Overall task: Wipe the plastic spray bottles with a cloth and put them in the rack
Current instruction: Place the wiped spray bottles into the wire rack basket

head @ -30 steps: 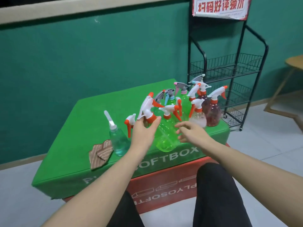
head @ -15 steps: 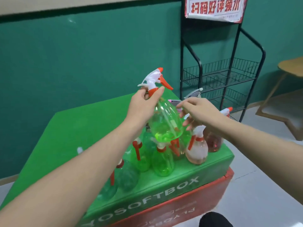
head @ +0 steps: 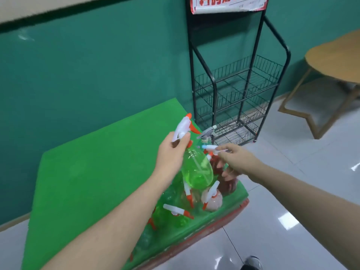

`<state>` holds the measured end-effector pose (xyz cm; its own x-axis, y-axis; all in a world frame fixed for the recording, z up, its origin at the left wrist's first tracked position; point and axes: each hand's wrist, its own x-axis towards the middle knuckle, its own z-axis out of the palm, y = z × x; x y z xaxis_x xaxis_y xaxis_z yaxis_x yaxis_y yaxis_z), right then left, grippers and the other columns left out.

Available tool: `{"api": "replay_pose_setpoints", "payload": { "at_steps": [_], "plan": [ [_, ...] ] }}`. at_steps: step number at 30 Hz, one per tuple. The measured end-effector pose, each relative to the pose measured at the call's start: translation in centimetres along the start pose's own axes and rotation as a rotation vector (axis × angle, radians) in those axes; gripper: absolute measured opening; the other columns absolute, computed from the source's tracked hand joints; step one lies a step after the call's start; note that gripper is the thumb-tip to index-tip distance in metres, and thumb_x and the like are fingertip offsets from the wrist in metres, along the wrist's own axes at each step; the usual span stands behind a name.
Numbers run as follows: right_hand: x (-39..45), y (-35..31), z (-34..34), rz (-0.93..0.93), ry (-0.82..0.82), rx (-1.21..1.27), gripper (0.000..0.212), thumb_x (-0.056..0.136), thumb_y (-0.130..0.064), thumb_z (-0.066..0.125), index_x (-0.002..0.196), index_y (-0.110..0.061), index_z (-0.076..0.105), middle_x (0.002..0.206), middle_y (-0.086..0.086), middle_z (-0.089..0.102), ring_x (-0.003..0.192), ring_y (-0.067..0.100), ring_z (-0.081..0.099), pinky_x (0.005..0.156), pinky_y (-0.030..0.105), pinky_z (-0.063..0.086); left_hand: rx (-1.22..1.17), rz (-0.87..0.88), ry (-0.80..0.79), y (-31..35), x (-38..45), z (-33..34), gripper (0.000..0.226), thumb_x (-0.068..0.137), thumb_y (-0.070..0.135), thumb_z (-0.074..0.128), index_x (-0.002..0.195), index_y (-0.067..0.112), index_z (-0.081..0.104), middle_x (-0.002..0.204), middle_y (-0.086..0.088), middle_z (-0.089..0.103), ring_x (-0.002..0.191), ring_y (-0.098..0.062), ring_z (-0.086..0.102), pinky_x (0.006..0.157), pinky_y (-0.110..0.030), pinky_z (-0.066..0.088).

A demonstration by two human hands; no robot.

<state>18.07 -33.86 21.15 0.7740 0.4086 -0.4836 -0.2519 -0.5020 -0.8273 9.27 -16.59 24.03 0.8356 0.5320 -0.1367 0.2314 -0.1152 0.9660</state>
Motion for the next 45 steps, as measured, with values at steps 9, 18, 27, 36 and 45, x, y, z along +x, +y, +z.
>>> {"api": "replay_pose_setpoints", "payload": {
  "at_steps": [9, 18, 27, 36, 45],
  "plan": [
    [1.3, 1.8, -5.3, 0.108, -0.079, -0.218, 0.035, 0.104, -0.024, 0.045, 0.138, -0.029, 0.047, 0.093, 0.010, 0.073, 0.047, 0.014, 0.063, 0.048, 0.028, 0.057, 0.160, -0.125, 0.043, 2.8, -0.4, 4.2, 0.011, 0.101, 0.028, 0.060, 0.098, 0.019, 0.067, 0.086, -0.007, 0.066, 0.059, -0.012, 0.043, 0.057, -0.030, 0.035],
    [3.9, 4.0, -4.3, 0.196, -0.221, -0.412, 0.038, 0.104, -0.021, 0.047, 0.139, -0.012, 0.055, 0.086, 0.002, 0.066, 0.057, 0.014, 0.063, 0.054, 0.024, 0.055, 0.190, -0.148, 0.009, 2.0, 0.8, 4.5, 0.011, 0.103, 0.028, 0.056, 0.096, 0.028, 0.064, 0.084, 0.001, 0.067, 0.066, -0.012, 0.048, 0.056, -0.026, 0.038],
    [4.5, 4.3, -2.6, 0.228, -0.024, -0.663, 0.030, 0.102, -0.032, 0.040, 0.104, -0.018, 0.067, 0.086, 0.002, 0.071, 0.086, 0.026, 0.070, 0.063, 0.027, 0.051, 0.170, -0.159, -0.135, 1.5, 2.9, 3.1, 0.013, 0.103, 0.033, 0.056, 0.101, 0.025, 0.065, 0.102, -0.008, 0.072, 0.078, -0.017, 0.055, 0.064, -0.031, 0.041],
    [2.3, 3.9, -5.2, 0.214, 0.137, -0.765, 0.016, 0.095, -0.022, 0.055, 0.099, -0.021, 0.070, 0.073, -0.007, 0.065, 0.061, 0.013, 0.055, 0.064, 0.028, 0.051, 0.195, -0.087, -0.209, 2.2, 4.2, 3.4, 0.023, 0.103, 0.036, 0.055, 0.104, 0.016, 0.066, 0.102, -0.014, 0.070, 0.056, -0.005, 0.042, 0.045, -0.015, 0.032],
    [0.9, 1.5, -12.7, 0.114, 0.259, -0.837, 0.017, 0.097, -0.014, 0.046, 0.100, -0.025, 0.059, 0.085, 0.003, 0.066, 0.079, 0.025, 0.060, 0.068, 0.032, 0.048, 0.125, -0.053, -0.238, 5.2, 5.8, 9.1, 0.021, 0.100, 0.035, 0.061, 0.095, 0.017, 0.050, 0.087, -0.003, 0.065, 0.058, -0.008, 0.045, 0.054, -0.025, 0.038]
  ]
}}
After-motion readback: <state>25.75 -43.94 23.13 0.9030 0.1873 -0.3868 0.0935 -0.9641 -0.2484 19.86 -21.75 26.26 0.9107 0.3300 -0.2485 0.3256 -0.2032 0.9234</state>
